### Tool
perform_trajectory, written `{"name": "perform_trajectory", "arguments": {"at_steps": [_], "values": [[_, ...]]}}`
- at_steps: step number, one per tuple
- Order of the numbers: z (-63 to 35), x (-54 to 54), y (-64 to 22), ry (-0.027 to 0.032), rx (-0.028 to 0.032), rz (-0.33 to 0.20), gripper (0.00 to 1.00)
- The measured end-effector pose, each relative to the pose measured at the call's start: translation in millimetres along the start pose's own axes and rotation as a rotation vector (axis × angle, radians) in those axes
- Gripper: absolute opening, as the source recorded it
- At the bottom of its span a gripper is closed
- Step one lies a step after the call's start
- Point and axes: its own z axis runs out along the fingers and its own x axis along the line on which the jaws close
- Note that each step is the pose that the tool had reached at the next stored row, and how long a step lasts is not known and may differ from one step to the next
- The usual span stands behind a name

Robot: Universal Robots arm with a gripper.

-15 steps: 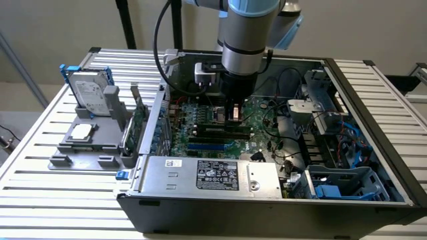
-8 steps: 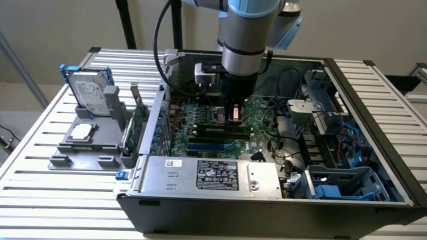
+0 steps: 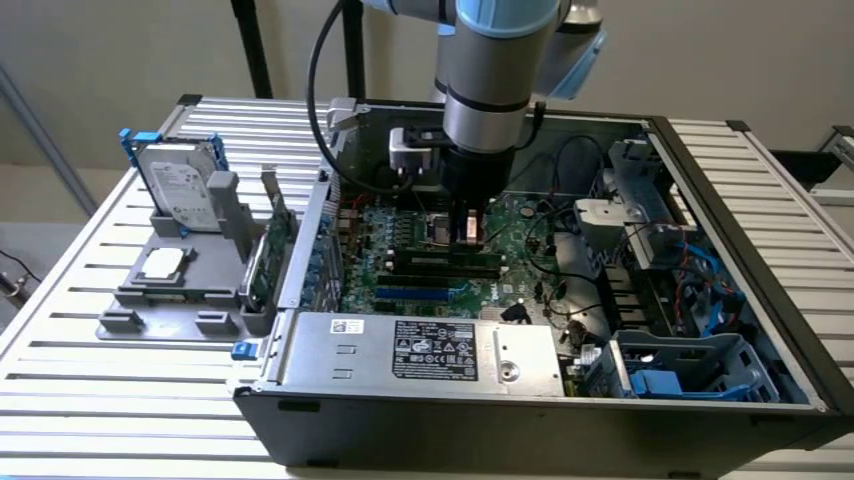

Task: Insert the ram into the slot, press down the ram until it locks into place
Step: 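Insert the ram into the slot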

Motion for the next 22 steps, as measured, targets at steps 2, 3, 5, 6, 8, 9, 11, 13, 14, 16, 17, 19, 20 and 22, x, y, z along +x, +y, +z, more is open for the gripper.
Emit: {"name": "perform_trajectory", "arguments": {"at_steps": [2, 3, 5, 6, 8, 9, 11, 13, 14, 16, 17, 19, 20, 22], "values": [[0.5, 0.0, 0.0, 0.0, 0.0, 0.0, 0.13], [0.7, 0.0, 0.0, 0.0, 0.0, 0.0, 0.13], [1.1, 0.0, 0.0, 0.0, -0.0001, 0.0, 0.13], [1.3, 0.0, -0.1, -0.0001, 0.0, -0.001, 0.13], [1.8, 0.0, -0.1, 0.0, 0.0, -0.001, 0.13], [2.0, 0.0, -0.1, -0.0001, 0.0, -0.001, 0.13], [2.6, -0.1, -0.1, -0.0002, 0.0001, -0.001, 0.13], [3.2, -0.1, -0.1, -0.0002, 0.0, -0.001, 0.13], [3.5, -0.1, -0.1, -0.0002, 0.0, -0.001, 0.13], [4.2, -0.1, -0.1, -0.0003, 0.0, -0.001, 0.13], [4.5, -0.1, -0.1, -0.0002, 0.0, -0.001, 0.13], [4.8, -0.1, 0.0, 0.0, -0.0001, -0.001, 0.15], [4.8, -0.1, 0.0, -0.0001, -0.0002, -0.001, 0.21], [4.7, -0.1, 0.1, -0.0017, 0.0, -0.001, 0.28]]}}
